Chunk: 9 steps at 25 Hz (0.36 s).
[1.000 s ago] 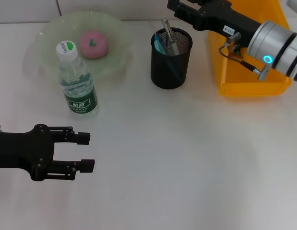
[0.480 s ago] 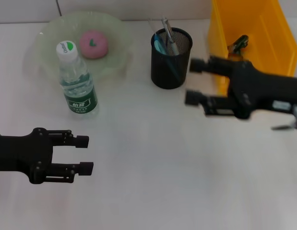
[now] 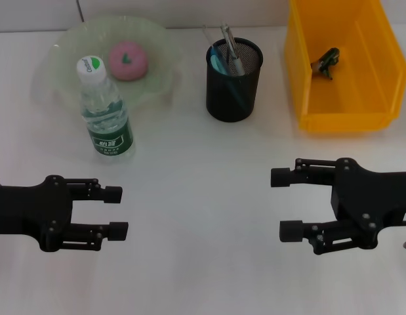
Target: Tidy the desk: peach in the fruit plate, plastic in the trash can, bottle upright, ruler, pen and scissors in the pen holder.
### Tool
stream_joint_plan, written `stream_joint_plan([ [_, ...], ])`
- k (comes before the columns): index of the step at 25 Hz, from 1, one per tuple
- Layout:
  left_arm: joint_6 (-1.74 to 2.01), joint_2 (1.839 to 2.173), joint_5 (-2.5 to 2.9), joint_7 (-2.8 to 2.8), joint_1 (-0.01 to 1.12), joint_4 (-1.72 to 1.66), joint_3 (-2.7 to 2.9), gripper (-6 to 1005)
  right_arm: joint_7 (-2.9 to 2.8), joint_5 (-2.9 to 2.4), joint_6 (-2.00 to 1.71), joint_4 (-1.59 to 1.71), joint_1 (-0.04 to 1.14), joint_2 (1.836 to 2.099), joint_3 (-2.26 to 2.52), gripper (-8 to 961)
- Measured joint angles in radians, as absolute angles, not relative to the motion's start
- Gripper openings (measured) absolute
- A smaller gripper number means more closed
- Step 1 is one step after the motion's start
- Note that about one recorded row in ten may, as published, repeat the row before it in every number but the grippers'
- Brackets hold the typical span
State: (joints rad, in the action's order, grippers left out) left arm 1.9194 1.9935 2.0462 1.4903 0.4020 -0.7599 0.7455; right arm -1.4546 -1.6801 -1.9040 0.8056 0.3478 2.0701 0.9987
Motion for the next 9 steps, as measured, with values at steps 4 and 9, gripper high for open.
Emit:
stream_joint_plan([
  [4,1.921,1.994,2.046,1.491,0.404,-0.758,0.745,726,-1.453,-1.681,-1.905,0.8,0.347,2.071,0.999,834],
  [9,1.921,1.994,2.05,1.491,0.406,-0.757,0.745,726,-1.452,-1.683,-1.909,0.796,0.344,2.073,0.998,834],
])
